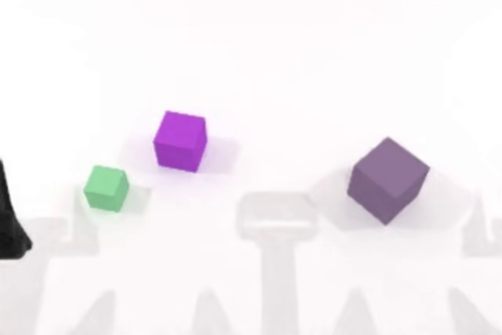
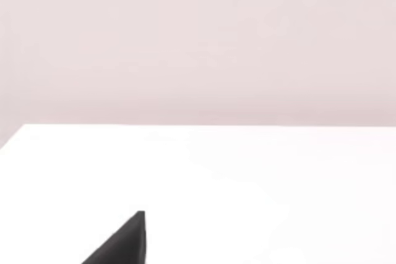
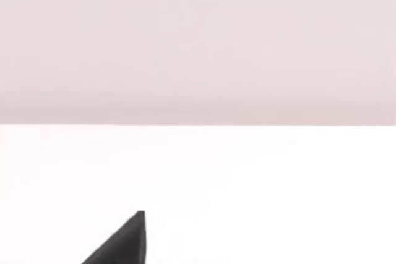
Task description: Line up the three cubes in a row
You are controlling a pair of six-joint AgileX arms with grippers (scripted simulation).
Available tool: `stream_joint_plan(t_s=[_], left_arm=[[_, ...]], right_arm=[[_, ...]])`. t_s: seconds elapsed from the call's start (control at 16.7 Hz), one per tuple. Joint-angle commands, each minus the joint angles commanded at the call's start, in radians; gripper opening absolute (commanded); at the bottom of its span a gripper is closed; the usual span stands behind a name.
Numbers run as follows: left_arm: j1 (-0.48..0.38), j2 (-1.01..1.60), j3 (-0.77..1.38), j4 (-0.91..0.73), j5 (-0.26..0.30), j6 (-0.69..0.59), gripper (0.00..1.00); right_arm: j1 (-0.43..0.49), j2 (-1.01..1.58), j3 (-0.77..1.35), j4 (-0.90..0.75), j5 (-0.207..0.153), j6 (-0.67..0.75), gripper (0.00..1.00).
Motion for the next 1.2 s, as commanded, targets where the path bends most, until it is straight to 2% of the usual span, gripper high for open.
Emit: stream_joint_plan(t_s=[0.24,0.48,1.2], left_arm=[[-0.004,0.031,0.030,-0.022,-0.001,-0.001,1.00],[-0.033,0.221,0.201,-0.147,-0.003,-0.005,1.00],[-0.183,1.391,1.014,-0.791,0.000,-0.028,1.00]], right_arm=[[0.000,0.000,0.000,0.000,0.000,0.000,1.00],[0.000,0.000,0.000,0.000,0.000,0.000,1.00],[0.000,0.000,0.000,0.000,0.000,0.000,1.00]])
